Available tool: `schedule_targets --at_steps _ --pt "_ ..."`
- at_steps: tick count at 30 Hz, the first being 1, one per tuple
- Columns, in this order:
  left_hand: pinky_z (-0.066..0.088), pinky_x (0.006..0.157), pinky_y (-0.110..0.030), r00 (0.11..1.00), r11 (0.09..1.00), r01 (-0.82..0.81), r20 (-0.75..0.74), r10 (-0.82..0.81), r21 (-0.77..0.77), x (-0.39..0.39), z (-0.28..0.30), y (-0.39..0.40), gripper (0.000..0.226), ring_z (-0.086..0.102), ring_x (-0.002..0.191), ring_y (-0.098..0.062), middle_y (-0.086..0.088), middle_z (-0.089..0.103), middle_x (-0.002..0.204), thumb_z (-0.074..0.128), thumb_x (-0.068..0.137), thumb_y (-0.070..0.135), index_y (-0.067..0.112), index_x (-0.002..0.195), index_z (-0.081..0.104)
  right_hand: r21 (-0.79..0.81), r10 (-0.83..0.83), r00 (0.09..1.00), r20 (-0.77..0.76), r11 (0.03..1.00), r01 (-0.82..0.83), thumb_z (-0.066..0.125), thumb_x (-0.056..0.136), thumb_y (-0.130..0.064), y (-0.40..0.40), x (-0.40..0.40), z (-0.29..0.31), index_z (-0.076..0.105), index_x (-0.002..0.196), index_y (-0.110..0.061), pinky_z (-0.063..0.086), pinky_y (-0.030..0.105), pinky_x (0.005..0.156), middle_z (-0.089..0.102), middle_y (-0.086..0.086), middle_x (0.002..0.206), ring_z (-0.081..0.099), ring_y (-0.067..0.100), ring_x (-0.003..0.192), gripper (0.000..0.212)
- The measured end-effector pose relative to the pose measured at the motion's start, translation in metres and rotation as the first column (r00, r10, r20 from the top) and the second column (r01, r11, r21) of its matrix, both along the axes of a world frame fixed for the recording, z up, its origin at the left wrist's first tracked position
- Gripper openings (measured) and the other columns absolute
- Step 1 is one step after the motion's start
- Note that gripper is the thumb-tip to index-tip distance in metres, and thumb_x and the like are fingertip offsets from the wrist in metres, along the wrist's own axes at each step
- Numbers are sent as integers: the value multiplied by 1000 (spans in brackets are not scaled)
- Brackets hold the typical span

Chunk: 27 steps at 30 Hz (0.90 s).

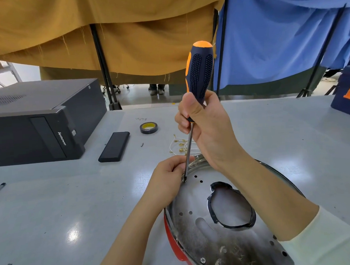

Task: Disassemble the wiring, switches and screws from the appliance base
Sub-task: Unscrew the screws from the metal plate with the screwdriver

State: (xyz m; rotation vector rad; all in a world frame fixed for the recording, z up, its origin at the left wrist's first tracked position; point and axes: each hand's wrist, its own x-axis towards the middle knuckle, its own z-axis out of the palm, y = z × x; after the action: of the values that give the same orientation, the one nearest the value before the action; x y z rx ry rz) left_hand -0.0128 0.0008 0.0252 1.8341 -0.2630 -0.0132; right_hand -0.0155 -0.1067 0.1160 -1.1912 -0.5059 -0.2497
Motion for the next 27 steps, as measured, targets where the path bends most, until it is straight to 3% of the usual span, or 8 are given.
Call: schedule_targets --at_steps 4,10,12,15,17,20,23,27 --pt "38 64 3 1000 1000 4 -7 -4 3 0 0 0 35 57 81 20 23 68 93 45 98 10 35 98 69 62 57 998 22 996 -59 46 92 -31 -3 1 -2 41 95 -14 39 24 56 48 -4 66 41 14 58 18" --pt "38 63 3 1000 1000 2 -16 -1 12 -1 1 0 37 57 81 20 22 68 94 44 98 9 37 97 68 86 170 985 -21 982 -168 24 99 -40 -3 2 -1 57 103 -8 38 22 56 52 -3 70 42 10 59 47" --pt "38 61 2 1000 1000 1 -21 -1 16 0 0 0 36 58 77 18 20 69 91 43 98 9 34 100 69 66 200 979 -28 978 -197 29 96 -41 0 0 1 51 108 -10 34 22 54 49 -3 69 36 10 56 40" --pt "35 48 0 1000 1000 6 -22 -6 23 1 -1 0 35 53 52 15 27 61 59 42 98 9 28 105 69 -1 126 992 -27 992 -126 51 88 -30 2 -2 -1 40 101 -16 34 23 53 45 -2 69 35 10 53 22" --pt "34 47 0 1000 1000 3 -19 -3 28 1 -2 0 34 50 48 14 28 56 49 41 98 8 27 106 69 2 100 995 -8 995 -100 54 87 -22 2 -2 -1 39 97 -17 36 24 54 44 1 70 36 11 54 19" --pt "36 55 2 1000 999 -1 -15 1 32 2 -1 0 35 54 59 15 28 60 62 42 98 9 30 104 70 22 108 994 18 994 -108 44 94 -24 0 -2 -2 45 100 -12 39 25 58 51 2 75 41 15 60 14" --pt "37 60 2 1000 1000 2 -19 -1 29 1 -1 0 36 57 70 17 23 67 84 43 98 10 34 102 69 33 131 991 -18 991 -130 33 99 -32 -2 -1 -2 53 110 -6 37 23 59 52 1 80 41 11 61 34" --pt "39 64 0 1000 1000 -1 -31 1 5 1 -1 0 33 59 80 10 16 70 95 44 98 11 30 104 71 27 126 990 -62 992 -124 44 90 -36 0 -1 1 42 109 -12 30 22 52 47 -2 73 32 9 55 31"
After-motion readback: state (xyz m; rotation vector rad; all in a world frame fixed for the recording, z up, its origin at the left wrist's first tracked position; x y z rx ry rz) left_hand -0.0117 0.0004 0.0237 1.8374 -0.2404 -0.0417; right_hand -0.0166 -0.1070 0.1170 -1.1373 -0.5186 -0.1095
